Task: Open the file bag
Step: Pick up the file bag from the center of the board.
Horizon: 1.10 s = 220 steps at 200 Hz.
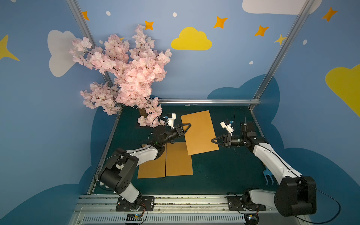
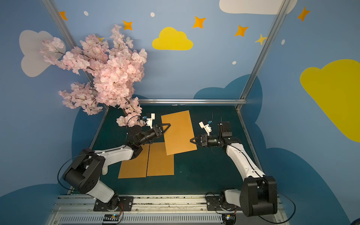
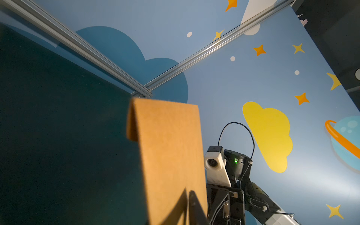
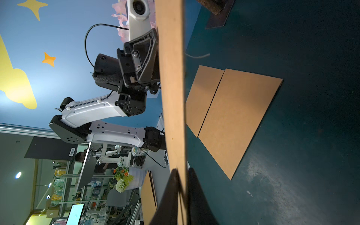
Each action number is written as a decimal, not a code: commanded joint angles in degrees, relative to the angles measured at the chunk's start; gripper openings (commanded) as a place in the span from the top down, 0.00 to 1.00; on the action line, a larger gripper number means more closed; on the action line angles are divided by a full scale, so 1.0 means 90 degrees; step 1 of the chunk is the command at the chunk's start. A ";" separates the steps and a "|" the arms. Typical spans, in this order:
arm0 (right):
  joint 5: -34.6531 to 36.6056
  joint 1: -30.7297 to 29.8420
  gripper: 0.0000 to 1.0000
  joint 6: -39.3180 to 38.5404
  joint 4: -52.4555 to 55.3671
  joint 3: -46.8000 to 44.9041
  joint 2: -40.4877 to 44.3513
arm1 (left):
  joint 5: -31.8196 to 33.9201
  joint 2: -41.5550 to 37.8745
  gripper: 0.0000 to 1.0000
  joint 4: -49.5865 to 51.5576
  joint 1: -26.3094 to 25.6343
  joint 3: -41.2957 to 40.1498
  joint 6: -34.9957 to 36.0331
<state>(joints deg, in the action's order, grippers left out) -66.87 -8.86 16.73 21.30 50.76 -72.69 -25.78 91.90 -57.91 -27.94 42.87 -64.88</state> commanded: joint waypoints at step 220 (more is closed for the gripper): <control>0.3027 -0.0826 0.99 -0.0827 0.1767 0.1225 0.0026 | 0.3094 -0.0538 0.26 1.0320 -0.0843 0.4636 0.3755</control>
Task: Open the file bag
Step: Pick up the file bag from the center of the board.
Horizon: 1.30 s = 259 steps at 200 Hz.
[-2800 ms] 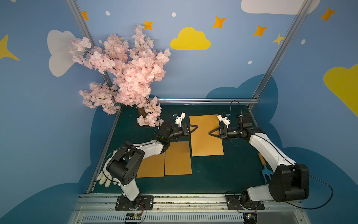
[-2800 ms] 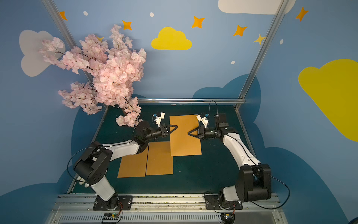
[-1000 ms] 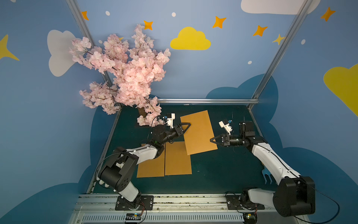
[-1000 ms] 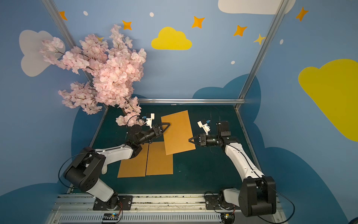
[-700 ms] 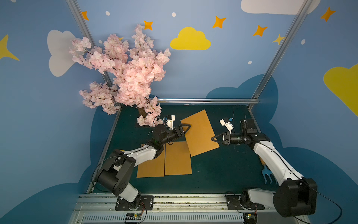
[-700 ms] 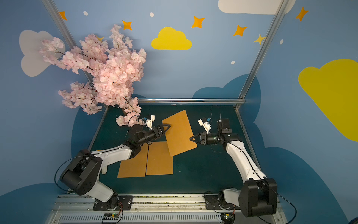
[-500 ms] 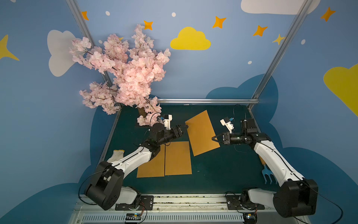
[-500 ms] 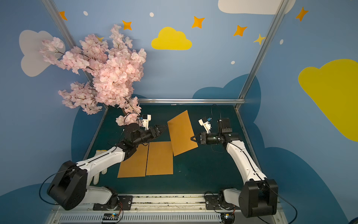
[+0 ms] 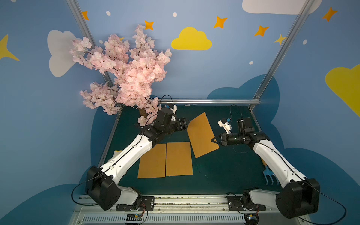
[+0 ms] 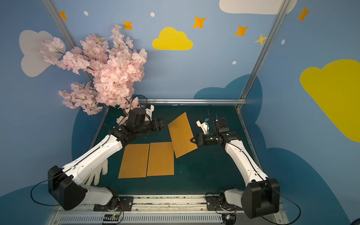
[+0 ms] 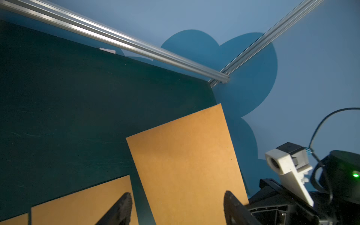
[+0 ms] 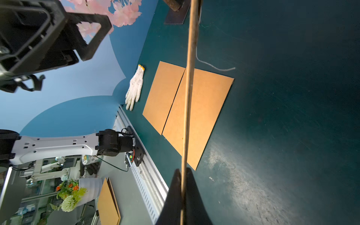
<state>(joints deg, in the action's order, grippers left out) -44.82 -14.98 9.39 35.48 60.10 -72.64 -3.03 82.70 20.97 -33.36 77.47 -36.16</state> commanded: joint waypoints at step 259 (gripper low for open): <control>0.2327 -0.1329 0.98 -0.0081 0.0198 0.0476 0.0251 | 0.1293 0.5365 0.43 0.6040 -0.1006 0.8462 0.0644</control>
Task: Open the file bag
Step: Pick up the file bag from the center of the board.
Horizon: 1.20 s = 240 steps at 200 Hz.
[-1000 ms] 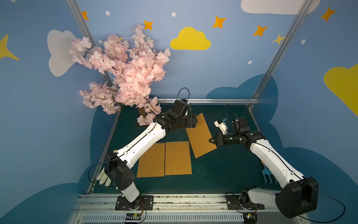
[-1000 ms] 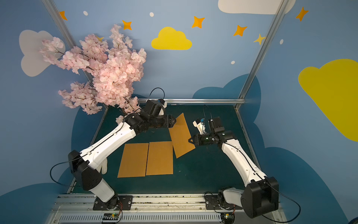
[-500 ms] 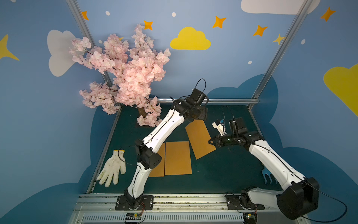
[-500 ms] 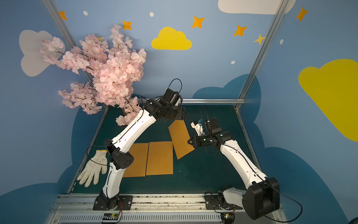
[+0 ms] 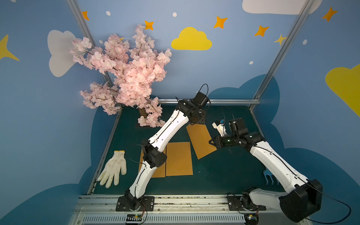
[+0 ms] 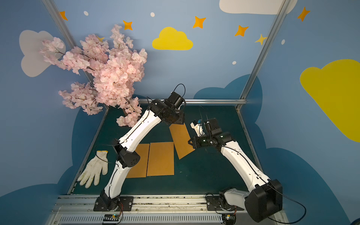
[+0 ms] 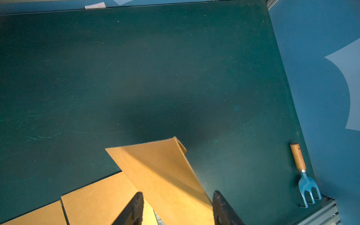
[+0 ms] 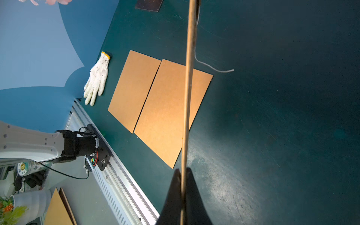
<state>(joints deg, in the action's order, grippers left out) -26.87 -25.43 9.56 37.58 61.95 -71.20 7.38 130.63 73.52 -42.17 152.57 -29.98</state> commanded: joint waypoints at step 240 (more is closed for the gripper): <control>0.1402 -0.1040 0.94 -0.0003 -0.0231 0.0818 -0.0338 | 0.0461 0.0141 0.97 0.0367 -0.0078 0.0108 -0.0306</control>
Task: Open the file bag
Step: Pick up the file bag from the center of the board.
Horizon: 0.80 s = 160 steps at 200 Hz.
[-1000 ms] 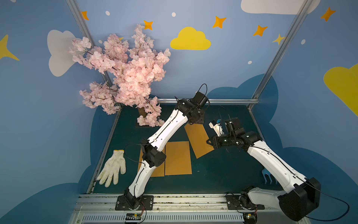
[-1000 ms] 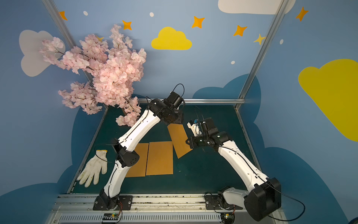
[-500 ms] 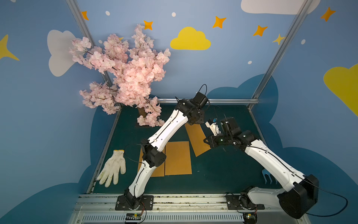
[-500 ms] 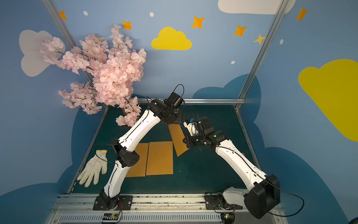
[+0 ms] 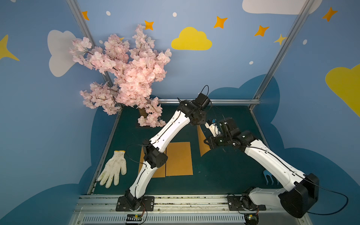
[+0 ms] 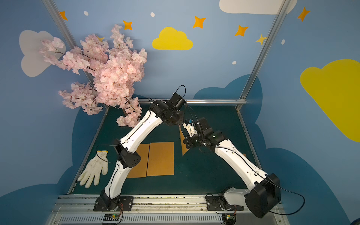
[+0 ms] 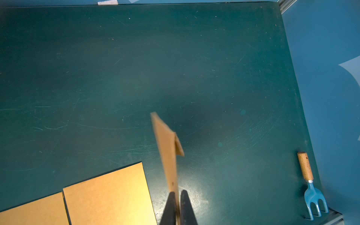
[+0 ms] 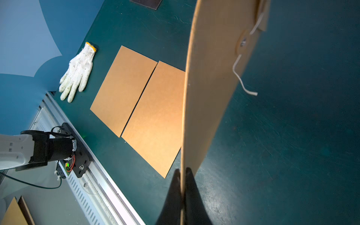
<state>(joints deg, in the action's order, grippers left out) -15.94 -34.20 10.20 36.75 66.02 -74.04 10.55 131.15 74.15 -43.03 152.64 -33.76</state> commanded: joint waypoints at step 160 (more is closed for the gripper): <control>0.0446 -0.0093 0.35 0.0252 -0.0440 -0.0614 0.1505 | -0.0032 -0.1012 0.97 -0.1222 0.0200 -0.1471 -0.0090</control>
<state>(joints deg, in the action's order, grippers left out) -13.98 -36.07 11.99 32.80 61.39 -63.33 11.66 127.52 69.19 -41.85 143.72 -34.94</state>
